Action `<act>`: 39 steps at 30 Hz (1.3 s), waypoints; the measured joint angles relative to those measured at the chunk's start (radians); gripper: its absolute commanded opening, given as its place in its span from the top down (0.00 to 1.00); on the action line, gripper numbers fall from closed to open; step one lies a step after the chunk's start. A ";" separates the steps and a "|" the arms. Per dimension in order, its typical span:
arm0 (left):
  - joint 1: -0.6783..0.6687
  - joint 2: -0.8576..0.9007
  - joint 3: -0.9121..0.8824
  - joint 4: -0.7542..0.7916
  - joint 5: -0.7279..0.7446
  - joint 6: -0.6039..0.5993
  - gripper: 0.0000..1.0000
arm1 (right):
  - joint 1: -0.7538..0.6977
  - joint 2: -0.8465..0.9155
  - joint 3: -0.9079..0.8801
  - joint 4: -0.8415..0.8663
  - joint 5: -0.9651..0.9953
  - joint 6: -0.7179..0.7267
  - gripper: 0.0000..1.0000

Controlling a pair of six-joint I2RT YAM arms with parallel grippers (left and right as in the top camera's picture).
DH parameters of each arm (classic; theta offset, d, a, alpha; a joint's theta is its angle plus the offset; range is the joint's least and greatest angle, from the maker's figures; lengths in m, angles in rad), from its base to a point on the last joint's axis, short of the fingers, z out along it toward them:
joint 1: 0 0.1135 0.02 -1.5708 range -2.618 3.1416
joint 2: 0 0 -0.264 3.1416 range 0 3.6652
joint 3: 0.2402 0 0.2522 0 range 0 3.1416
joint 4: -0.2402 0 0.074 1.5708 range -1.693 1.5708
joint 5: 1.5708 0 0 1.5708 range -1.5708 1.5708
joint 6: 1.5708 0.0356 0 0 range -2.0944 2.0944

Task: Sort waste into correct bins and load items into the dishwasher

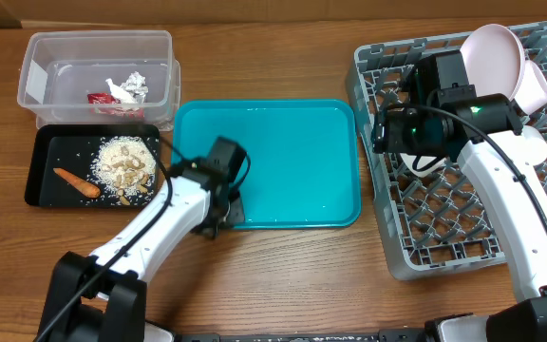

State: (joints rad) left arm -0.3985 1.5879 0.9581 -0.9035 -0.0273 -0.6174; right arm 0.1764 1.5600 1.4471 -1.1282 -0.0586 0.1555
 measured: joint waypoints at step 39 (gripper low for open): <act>0.512 -0.717 0.086 -0.089 0.110 0.410 0.00 | -0.417 -0.595 -0.337 0.197 -0.024 0.022 0.00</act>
State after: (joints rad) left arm 0.1139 0.8707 1.0443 -0.9928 0.0826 -0.2077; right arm -0.2405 0.9646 1.1103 -0.9314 -0.0830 0.1776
